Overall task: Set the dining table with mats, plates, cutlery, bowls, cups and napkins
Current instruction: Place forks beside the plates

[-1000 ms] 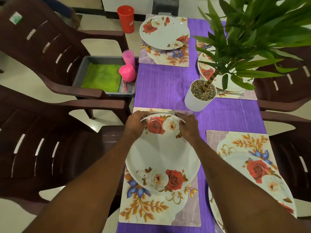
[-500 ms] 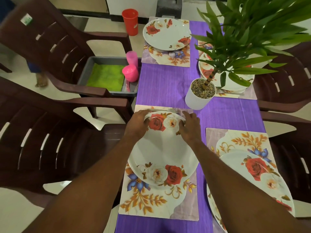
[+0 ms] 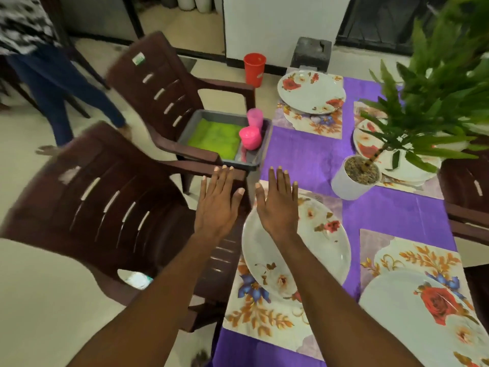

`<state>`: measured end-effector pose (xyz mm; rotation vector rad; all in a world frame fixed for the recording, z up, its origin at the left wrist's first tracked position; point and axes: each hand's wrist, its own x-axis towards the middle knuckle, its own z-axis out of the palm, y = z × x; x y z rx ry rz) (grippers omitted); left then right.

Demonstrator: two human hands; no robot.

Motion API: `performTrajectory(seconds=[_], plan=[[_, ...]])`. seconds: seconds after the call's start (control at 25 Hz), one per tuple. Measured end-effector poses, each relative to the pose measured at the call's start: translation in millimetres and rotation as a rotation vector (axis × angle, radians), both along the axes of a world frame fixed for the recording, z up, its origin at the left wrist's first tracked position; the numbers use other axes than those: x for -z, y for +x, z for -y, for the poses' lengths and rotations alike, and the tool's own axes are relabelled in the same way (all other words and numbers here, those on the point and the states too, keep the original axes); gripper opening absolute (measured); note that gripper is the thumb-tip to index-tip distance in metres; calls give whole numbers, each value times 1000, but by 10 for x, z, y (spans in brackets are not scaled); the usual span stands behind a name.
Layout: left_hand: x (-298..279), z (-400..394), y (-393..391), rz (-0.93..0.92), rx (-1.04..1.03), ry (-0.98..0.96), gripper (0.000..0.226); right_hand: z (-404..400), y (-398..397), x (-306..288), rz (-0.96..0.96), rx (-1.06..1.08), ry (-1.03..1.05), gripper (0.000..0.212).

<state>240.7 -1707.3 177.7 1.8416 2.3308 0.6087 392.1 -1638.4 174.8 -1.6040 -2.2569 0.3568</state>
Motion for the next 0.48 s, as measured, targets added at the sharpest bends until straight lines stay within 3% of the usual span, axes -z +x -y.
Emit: performTrajectory(seconds=[0.48], plan=[[-799, 2579, -3556, -250, -410, -42, 66, 1926, -3712, -836, -29, -420, 112, 69]])
